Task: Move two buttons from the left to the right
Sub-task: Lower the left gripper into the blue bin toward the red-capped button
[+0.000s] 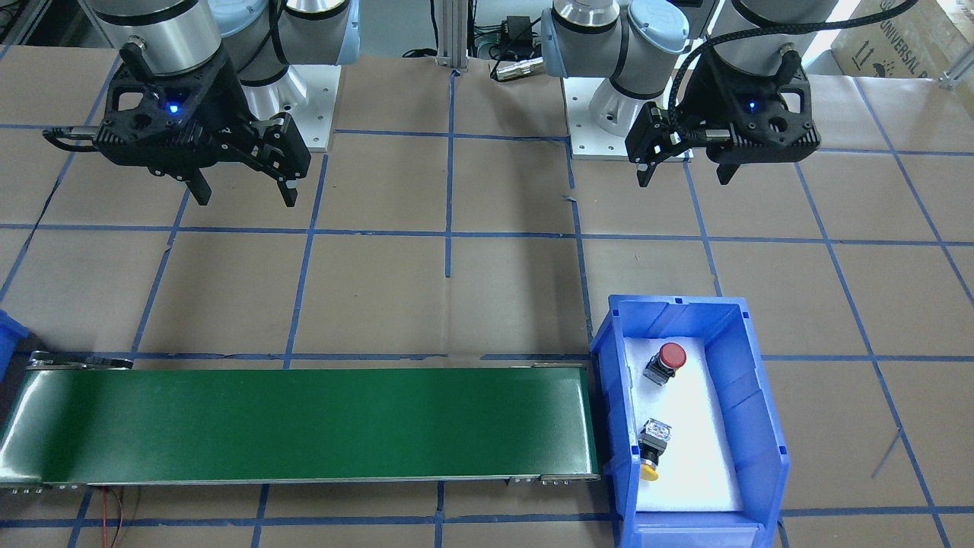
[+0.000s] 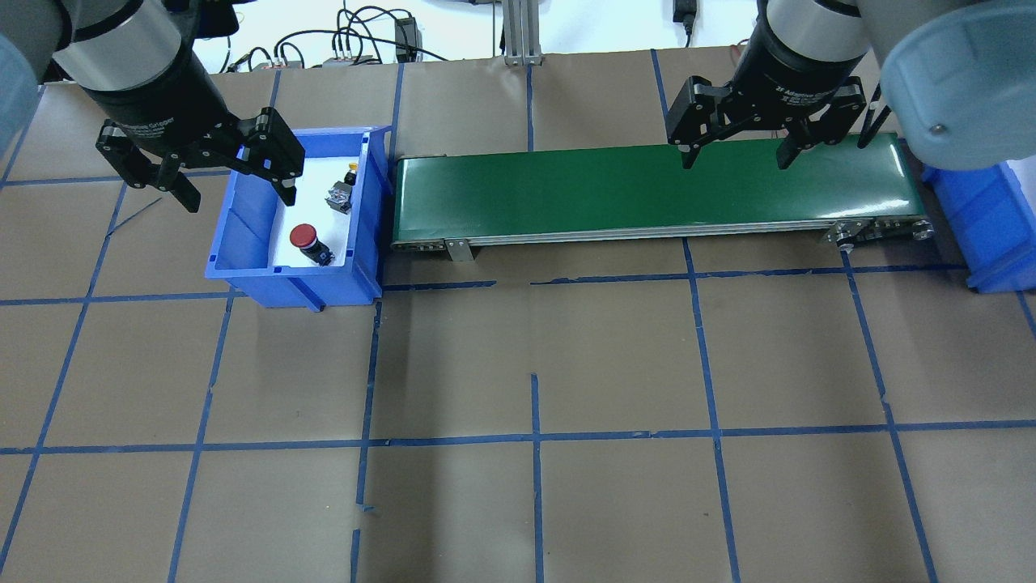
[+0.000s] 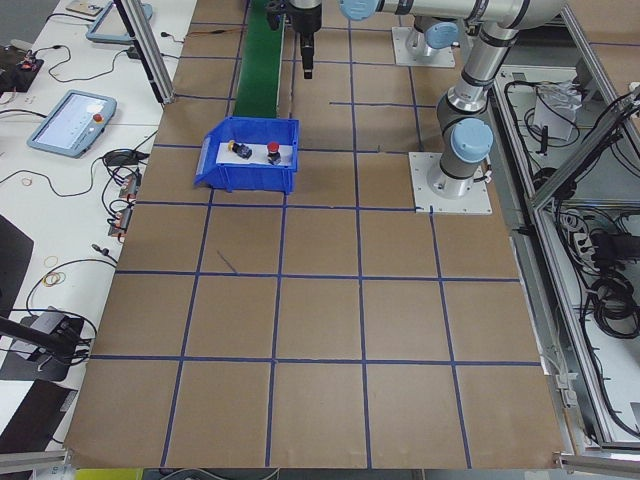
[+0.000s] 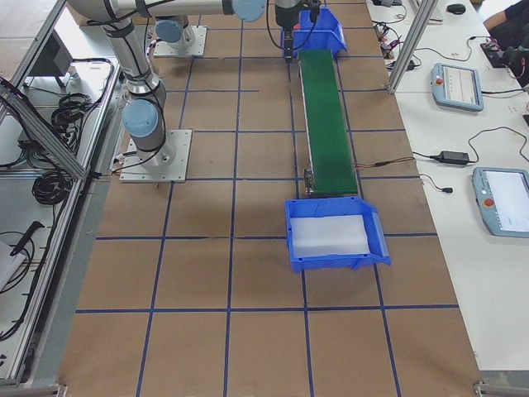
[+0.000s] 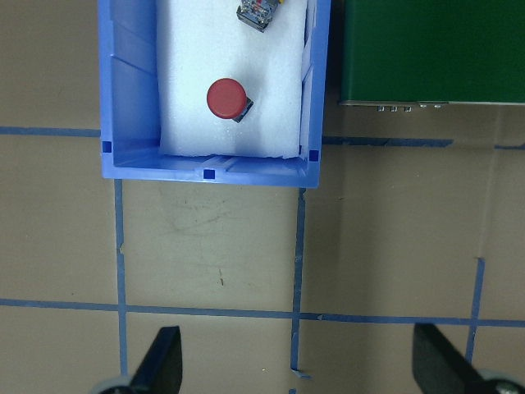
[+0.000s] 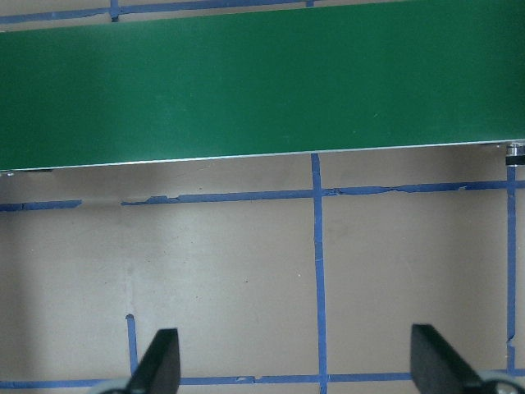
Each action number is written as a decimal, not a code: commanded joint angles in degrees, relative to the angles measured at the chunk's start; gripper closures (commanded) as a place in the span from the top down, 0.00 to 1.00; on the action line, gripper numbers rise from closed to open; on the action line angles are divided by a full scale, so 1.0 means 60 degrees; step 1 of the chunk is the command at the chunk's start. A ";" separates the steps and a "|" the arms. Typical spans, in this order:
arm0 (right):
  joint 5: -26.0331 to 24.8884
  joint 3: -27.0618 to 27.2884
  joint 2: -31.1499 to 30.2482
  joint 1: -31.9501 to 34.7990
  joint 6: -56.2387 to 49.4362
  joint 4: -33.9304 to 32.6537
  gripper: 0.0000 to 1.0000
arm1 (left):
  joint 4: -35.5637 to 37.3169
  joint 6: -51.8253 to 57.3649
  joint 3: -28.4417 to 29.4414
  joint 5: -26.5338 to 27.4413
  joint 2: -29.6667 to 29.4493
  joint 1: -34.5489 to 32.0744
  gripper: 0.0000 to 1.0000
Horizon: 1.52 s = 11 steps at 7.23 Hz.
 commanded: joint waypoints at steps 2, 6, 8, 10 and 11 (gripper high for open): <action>-0.0005 0.0000 0.0014 -0.0015 0.0008 -0.0006 1.00 | 0.0044 0.0036 -0.0128 0.0024 0.0015 -0.0058 1.00; -0.0005 0.0000 0.0000 -0.0044 -0.0006 0.0008 1.00 | 0.0974 0.0080 -0.0025 -0.0078 -0.0449 0.0756 1.00; -0.0005 0.0000 0.0000 -0.0044 -0.0006 0.0008 1.00 | 0.1565 0.1320 0.0267 -0.0093 -0.1781 0.1011 1.00; -0.0005 0.0000 0.0000 -0.0015 0.0008 0.0008 1.00 | 0.3187 0.1369 0.0033 -0.0969 -0.2995 0.1011 1.00; -0.0005 0.0000 0.0000 0.0014 0.0008 -0.0006 1.00 | 0.3600 0.1790 -0.0083 -0.0900 -0.3322 0.1011 1.00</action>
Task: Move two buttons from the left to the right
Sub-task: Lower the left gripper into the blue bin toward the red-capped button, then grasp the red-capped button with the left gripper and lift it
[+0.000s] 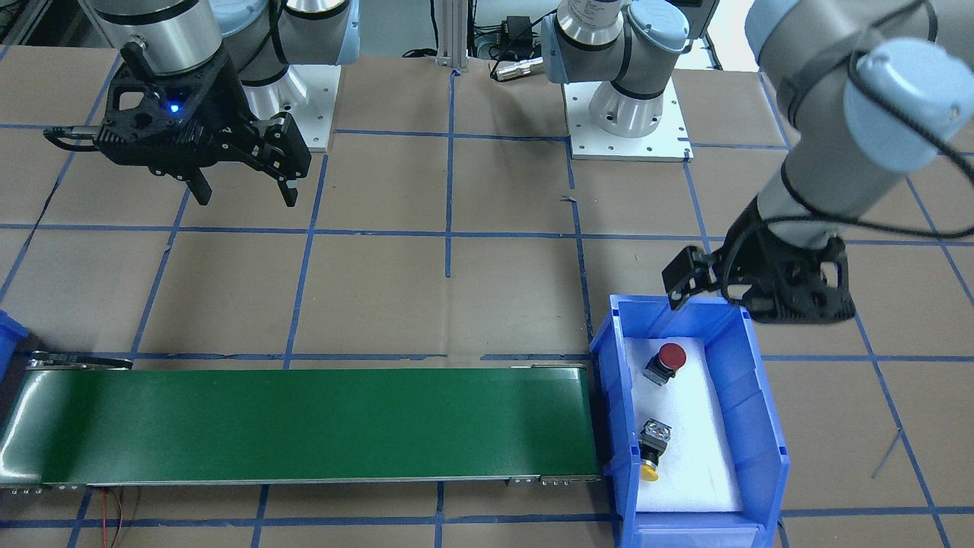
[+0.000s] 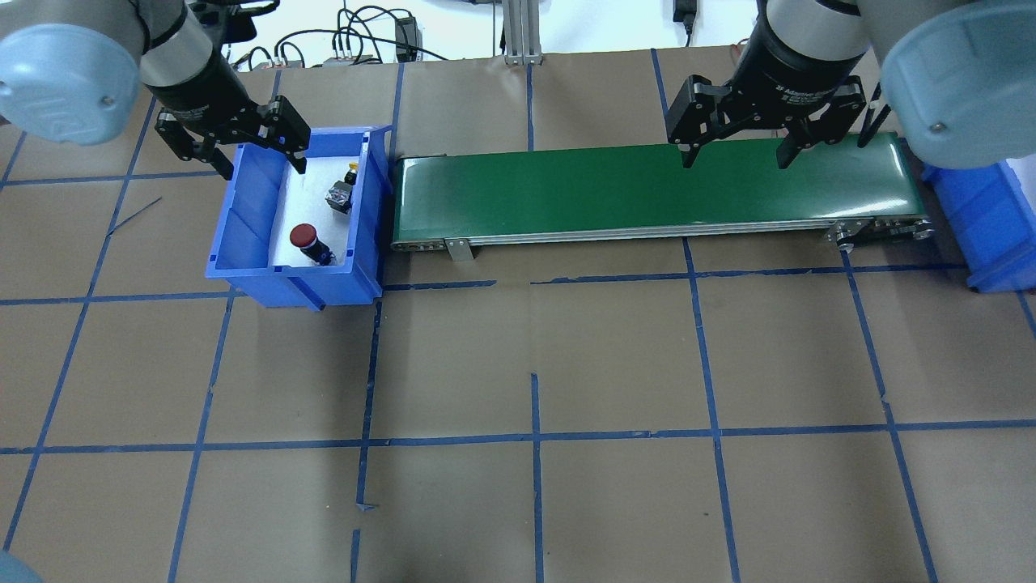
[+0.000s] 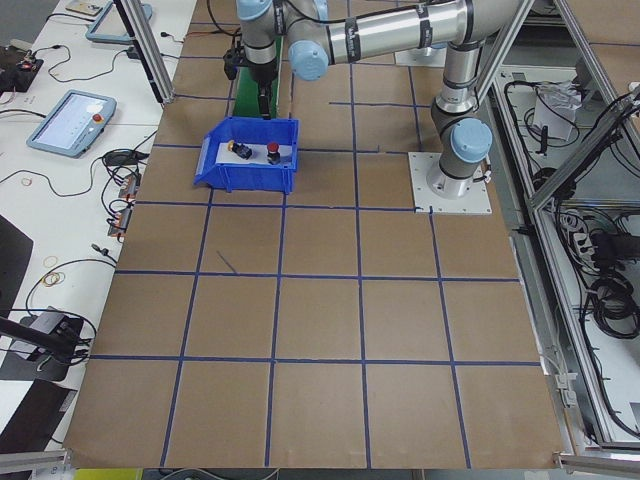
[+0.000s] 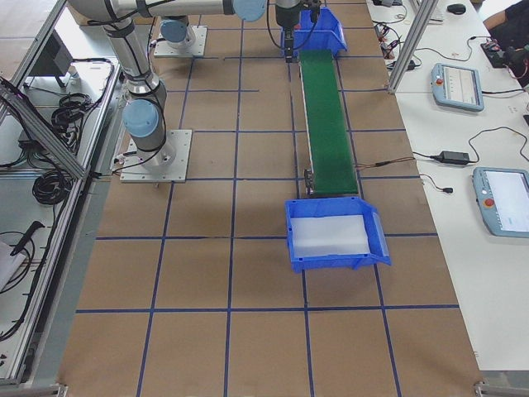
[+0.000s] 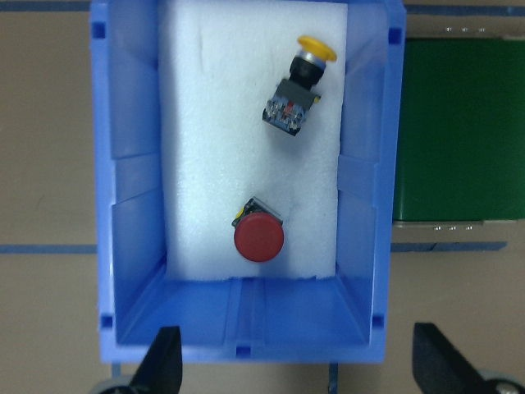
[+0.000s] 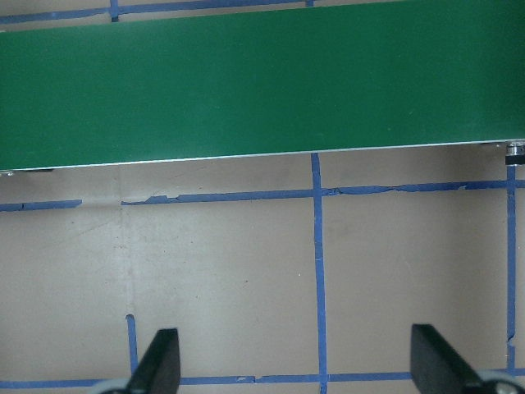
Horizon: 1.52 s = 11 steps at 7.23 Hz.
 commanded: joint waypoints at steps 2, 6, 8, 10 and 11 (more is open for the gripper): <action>0.0000 0.0000 0.0000 0.0007 0.0002 -0.0012 1.00 | 0.0832 0.0679 -0.0476 0.0592 -0.0700 0.0008 1.00; 0.0000 0.0000 0.0000 0.0036 0.0016 -0.0012 1.00 | 0.1707 0.1379 -0.1455 0.0611 -0.0891 0.0008 1.00; 0.0014 0.0000 0.0000 0.0051 0.0016 -0.0012 1.00 | 0.1888 0.1413 -0.1576 0.0583 -0.0891 0.0008 1.00; 0.0015 -0.0015 0.0000 0.0051 0.0016 -0.0012 1.00 | 0.1888 0.1383 -0.1650 0.0567 -0.0993 0.0022 0.98; 0.0029 -0.0029 0.0029 0.0066 0.0031 -0.0012 1.00 | 0.1888 0.1311 -0.1679 0.0582 -0.1008 0.0022 0.98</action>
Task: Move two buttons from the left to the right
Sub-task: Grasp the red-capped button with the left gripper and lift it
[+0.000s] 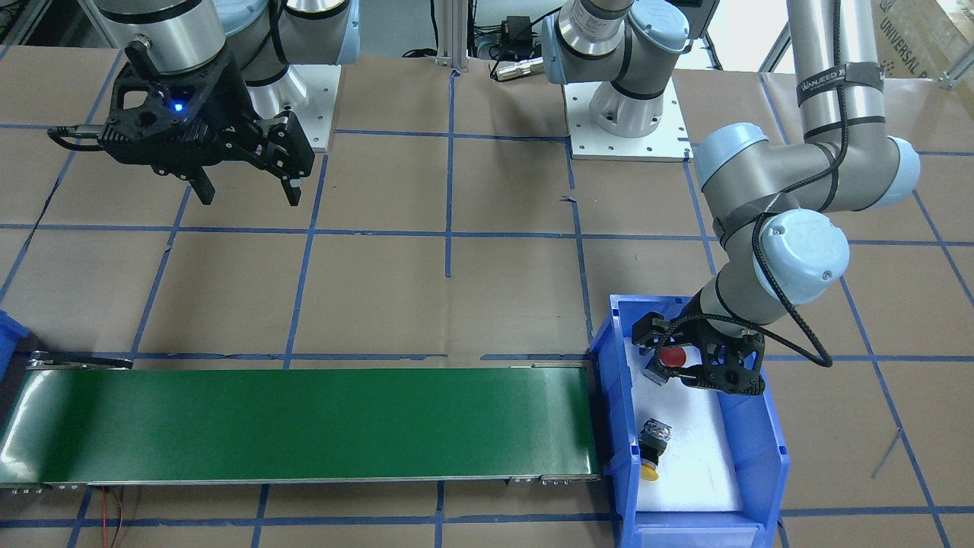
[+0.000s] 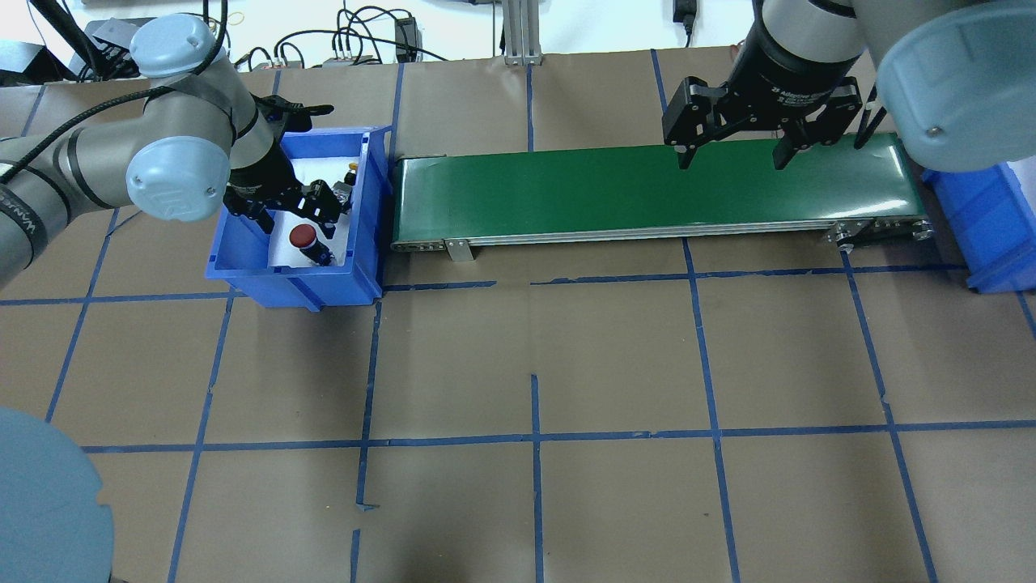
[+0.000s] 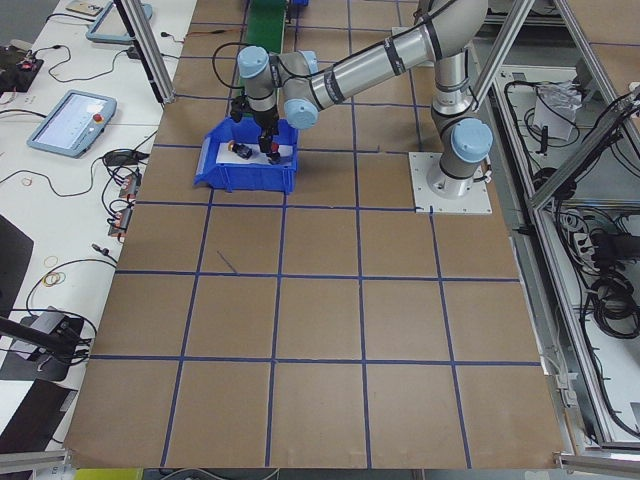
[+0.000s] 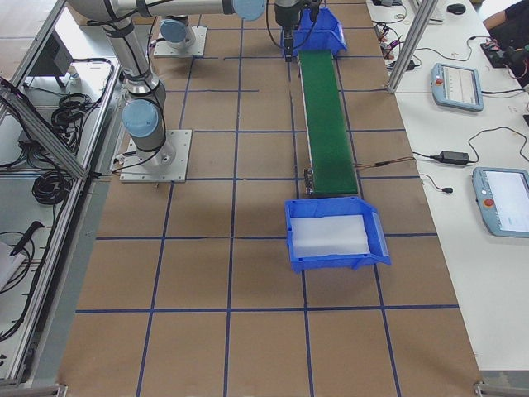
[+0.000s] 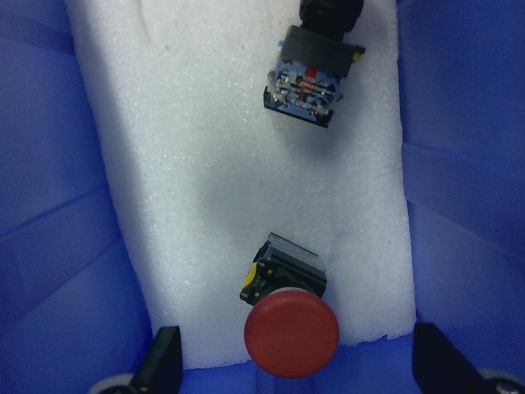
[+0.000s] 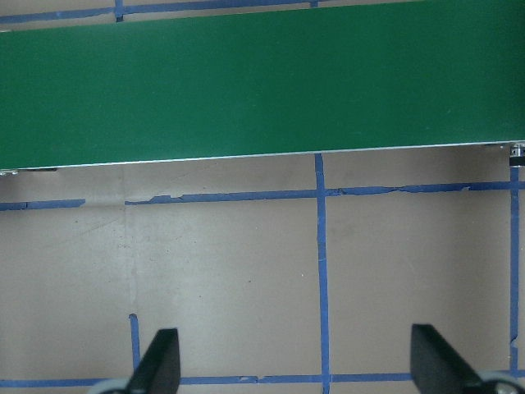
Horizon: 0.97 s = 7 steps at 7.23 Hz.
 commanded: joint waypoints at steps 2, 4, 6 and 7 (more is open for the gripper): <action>0.0085 0.0002 0.0007 -0.0003 -0.0003 0.0000 1.00 | 0.0108 -0.0045 0.0149 -0.0029 -0.0208 0.0003 0.86; 0.0070 0.0017 0.0022 -0.0091 -0.0047 0.0000 1.00 | 0.0327 -0.0059 0.0019 -0.0043 -0.0224 0.0003 0.84; 0.0070 0.0017 0.0036 -0.0120 -0.0091 0.0000 1.00 | 0.0372 -0.0015 0.0033 -0.0043 -0.0238 0.0003 0.70; 0.0070 0.0017 0.0036 -0.0120 -0.0091 0.0000 1.00 | 0.0372 -0.0001 0.0048 -0.0058 -0.0238 0.0003 0.55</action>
